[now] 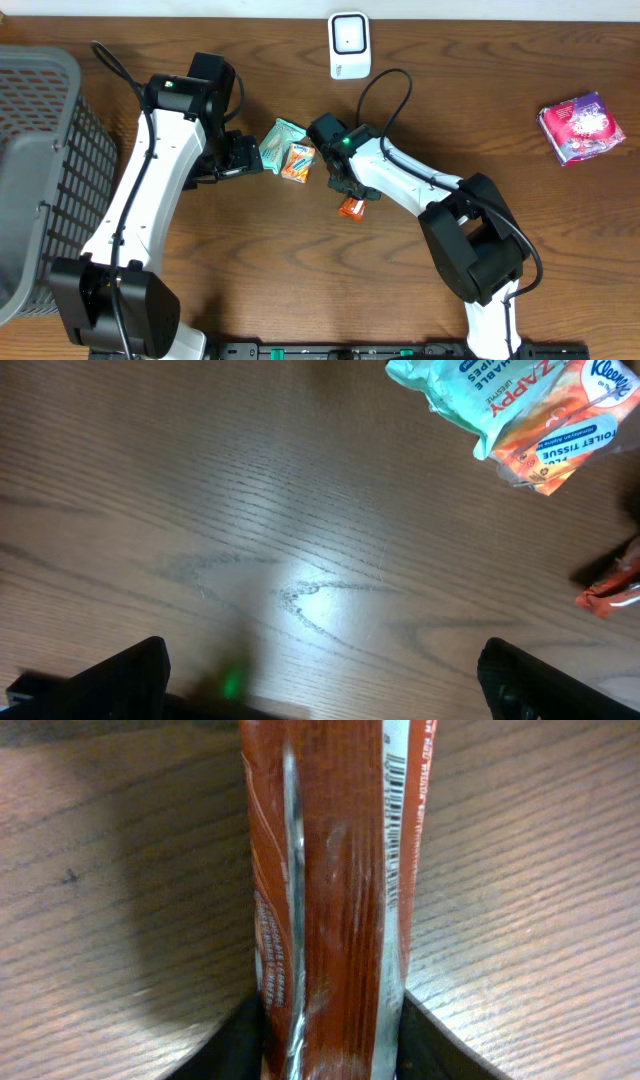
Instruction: Scan the item barcode
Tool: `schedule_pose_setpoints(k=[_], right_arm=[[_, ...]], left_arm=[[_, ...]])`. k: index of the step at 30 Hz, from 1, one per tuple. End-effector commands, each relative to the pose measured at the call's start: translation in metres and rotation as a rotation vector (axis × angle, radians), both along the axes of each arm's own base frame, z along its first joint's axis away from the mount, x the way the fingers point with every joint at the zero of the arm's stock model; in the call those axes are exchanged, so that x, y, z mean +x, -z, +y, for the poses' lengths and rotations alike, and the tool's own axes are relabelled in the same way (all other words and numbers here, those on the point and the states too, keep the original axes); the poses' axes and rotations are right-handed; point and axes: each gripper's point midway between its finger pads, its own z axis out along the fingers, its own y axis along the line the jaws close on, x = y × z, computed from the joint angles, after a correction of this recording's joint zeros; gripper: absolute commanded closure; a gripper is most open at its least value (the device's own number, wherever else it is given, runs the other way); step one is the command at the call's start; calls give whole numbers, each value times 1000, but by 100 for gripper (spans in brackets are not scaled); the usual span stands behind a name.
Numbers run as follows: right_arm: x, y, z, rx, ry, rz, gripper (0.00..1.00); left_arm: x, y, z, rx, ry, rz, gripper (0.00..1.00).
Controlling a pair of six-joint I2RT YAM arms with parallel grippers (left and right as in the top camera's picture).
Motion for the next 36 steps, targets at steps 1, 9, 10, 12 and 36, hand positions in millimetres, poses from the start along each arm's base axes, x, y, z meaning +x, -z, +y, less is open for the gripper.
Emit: schedule_pose_setpoints(k=[1,9,10,12,36], right_arm=[[-15,16,-13,-26,20,80,81],[9,-20,11,300,-236,219,99],[11,-28,19,392,-289,233,99],[14,-46,33,589,-385,246,99],[15,-33,-62,1364,-123,101,73]], left_arm=[[0,2,4,18,-4,8,2],[0,2,4,18,-4,8,2],[0,2,4,18,-4,8,2],[0,2,4,18,-4,8,2],[0,2,4,18,-4,8,2]])
